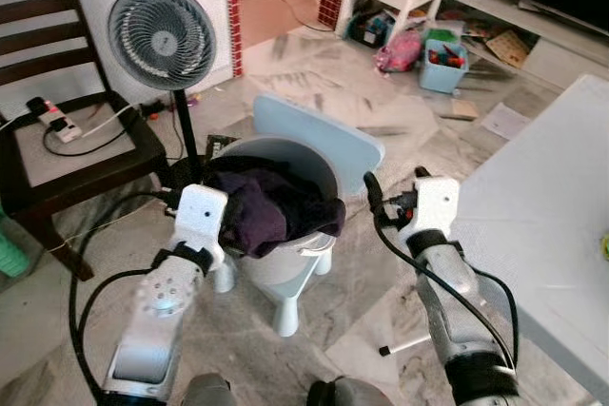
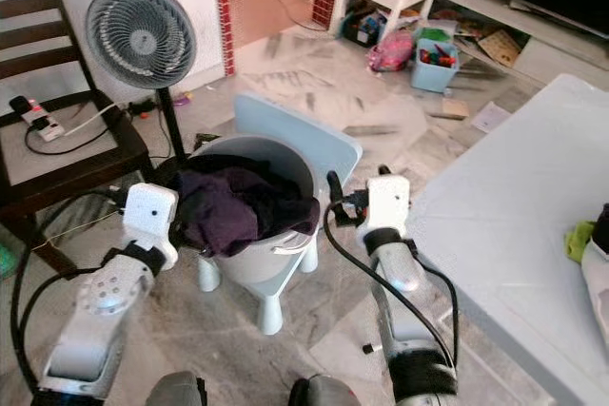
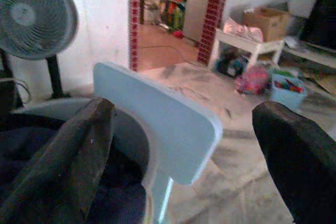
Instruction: Hang hanger
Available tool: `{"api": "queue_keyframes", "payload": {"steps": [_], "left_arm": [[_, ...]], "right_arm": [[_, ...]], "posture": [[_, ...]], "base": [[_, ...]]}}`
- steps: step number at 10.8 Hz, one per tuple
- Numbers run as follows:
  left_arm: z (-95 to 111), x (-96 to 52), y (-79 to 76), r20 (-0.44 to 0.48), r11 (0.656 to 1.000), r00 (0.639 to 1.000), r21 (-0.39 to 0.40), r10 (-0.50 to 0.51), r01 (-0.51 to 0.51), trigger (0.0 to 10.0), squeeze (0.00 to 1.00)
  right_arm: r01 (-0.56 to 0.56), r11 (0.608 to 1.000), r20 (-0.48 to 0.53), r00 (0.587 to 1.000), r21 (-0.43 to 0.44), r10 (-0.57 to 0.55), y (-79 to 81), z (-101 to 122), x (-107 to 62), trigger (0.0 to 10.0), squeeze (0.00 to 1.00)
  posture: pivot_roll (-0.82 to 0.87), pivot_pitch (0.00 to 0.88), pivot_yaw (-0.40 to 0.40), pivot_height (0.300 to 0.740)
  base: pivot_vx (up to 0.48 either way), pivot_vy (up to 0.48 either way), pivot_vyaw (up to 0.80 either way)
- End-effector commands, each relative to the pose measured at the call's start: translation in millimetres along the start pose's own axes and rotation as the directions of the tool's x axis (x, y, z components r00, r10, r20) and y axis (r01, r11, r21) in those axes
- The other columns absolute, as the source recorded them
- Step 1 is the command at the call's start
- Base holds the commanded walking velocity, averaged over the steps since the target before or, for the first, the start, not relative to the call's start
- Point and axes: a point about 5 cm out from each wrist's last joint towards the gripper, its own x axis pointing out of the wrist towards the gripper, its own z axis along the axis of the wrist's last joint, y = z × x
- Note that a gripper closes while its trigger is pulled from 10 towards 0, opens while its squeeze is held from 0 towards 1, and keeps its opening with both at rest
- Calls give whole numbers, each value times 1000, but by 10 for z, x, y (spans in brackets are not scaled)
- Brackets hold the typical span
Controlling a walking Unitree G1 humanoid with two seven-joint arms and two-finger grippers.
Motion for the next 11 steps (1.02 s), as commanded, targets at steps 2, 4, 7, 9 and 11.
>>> {"api": "queue_keyframes", "payload": {"steps": [2, 4, 7, 9, 11], "left_arm": [[8, -64, 10, -7, 1000, 1000, 11, -2, 2, 10000, 0], [44, -35, -43, 4, 999, 1000, 39, -14, 14, 10000, 0], [71, -36, -52, 14, 999, 1000, 29, -27, 26, 10000, 0], [71, -45, -106, 16, 998, 999, 43, -45, 44, 10000, 0], [91, -46, -114, 19, 998, 998, 35, -52, 51, 10000, 0]], "right_arm": [[26, 1000, -21, 999, 2, -26, -53, -9, -42, 10000, 0], [8, 1000, -26, 1000, 1, -8, 1, 23, 20, 10000, 0], [-6, 1000, -36, 999, 3, 6, 29, 16, 22, 10000, 0], [-10, 1000, -40, 999, 5, 10, 35, 4, 12, 10000, 0], [-10, 1000, -46, 999, 8, 10, 34, 0, 13, 10000, 0]], "posture": [[11, 74, -73, 740], [21, 96, -76, 740], [24, 114, -82, 740], [27, 122, -82, 740], [31, 132, -79, 740]], "base": [[0, 0, 0], [0, 0, -800], [0, 0, -800], [0, 0, -234], [0, 0, 0]]}}
